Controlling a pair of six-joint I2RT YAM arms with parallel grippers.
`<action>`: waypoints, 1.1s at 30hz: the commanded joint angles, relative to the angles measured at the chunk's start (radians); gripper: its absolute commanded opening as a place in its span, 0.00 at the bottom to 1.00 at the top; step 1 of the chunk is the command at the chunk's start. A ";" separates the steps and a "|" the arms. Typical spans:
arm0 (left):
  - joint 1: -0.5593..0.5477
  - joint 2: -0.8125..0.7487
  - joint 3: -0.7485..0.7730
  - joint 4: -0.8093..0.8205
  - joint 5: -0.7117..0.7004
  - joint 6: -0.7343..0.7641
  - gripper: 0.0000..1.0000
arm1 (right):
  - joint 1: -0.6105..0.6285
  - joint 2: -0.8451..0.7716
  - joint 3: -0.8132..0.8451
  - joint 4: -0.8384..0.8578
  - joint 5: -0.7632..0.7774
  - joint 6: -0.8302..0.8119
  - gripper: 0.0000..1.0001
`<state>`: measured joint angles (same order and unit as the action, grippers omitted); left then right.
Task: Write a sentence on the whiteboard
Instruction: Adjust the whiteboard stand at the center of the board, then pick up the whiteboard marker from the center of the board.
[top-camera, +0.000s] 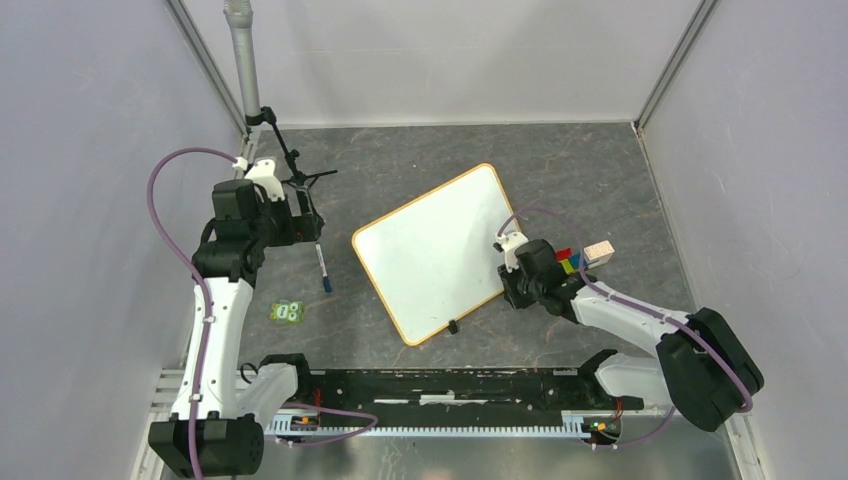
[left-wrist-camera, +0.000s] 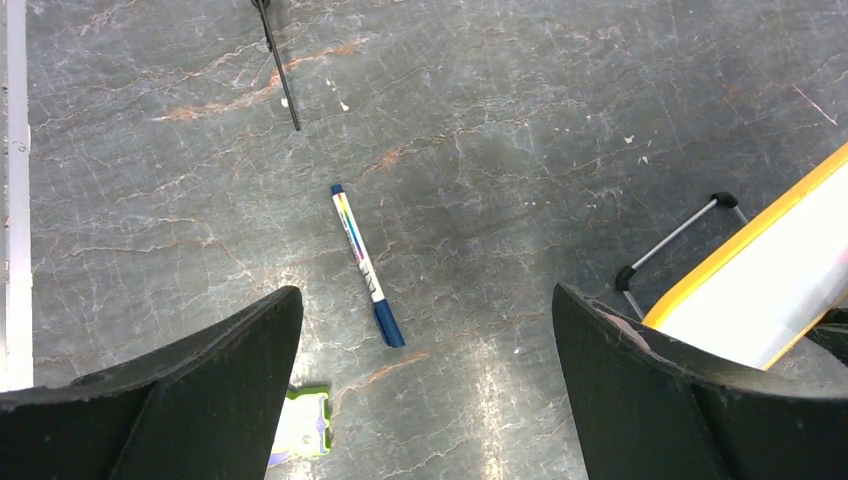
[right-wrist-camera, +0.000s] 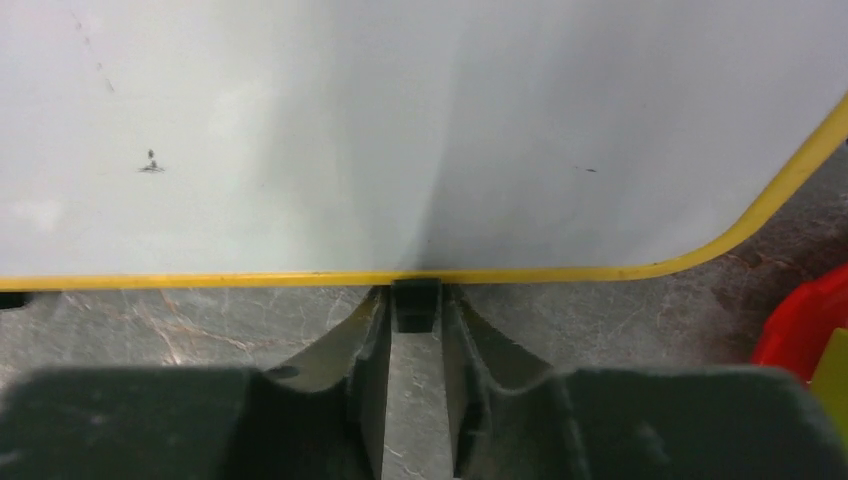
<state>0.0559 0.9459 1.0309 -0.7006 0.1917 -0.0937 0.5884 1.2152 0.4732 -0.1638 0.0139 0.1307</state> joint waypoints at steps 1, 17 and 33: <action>0.004 0.013 0.014 0.007 -0.001 -0.003 1.00 | -0.010 -0.026 0.013 -0.061 -0.011 0.012 0.44; 0.004 0.237 -0.001 -0.113 -0.188 0.121 0.92 | -0.010 -0.130 0.220 -0.202 -0.192 -0.207 0.98; -0.038 0.418 -0.136 0.145 -0.313 -0.152 0.68 | -0.054 -0.198 0.276 -0.233 -0.194 -0.307 0.98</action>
<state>0.0273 1.3720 0.9218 -0.6834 -0.0784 -0.1234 0.5457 1.0435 0.7292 -0.3908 -0.1650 -0.1555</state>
